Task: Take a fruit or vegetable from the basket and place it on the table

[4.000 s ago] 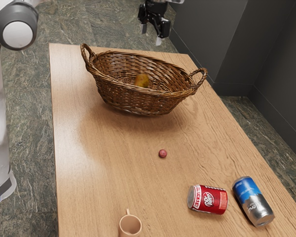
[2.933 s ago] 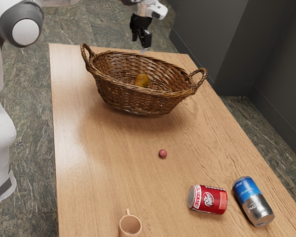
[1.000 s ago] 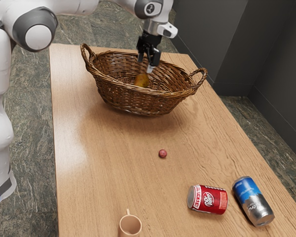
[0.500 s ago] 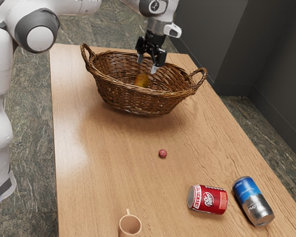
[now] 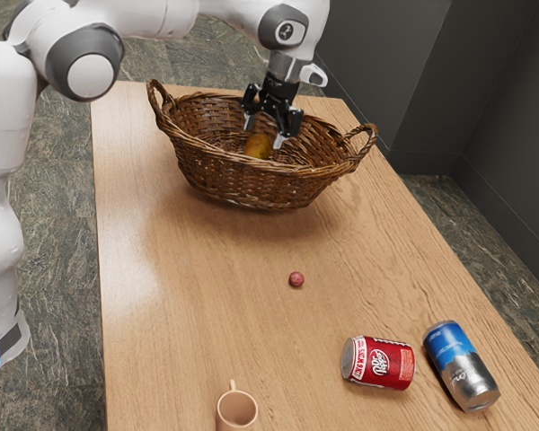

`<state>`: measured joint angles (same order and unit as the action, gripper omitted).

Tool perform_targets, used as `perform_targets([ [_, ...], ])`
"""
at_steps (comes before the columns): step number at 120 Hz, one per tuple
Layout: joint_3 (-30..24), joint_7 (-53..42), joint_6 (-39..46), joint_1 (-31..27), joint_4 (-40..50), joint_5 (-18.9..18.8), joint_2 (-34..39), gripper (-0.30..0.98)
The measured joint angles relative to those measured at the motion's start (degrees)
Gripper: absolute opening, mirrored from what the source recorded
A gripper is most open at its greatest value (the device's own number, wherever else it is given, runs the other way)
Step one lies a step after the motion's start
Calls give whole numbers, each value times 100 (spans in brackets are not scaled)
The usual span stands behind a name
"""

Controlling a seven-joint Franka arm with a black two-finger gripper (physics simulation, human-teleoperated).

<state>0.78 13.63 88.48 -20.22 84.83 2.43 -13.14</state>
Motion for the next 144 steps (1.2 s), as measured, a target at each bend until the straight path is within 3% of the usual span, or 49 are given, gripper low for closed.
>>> perform_targets([
  [71, 51, 480, 33, 10, 54, 15, -204, 66],
  [96, 53, 558, 7, 2, 51, 87, -193, 45],
  [128, -17, 626, -710, 29, -567, 107, -82, 35],
  [144, -335, 650, -1267, 215, -932, 104, 320, 33],
])
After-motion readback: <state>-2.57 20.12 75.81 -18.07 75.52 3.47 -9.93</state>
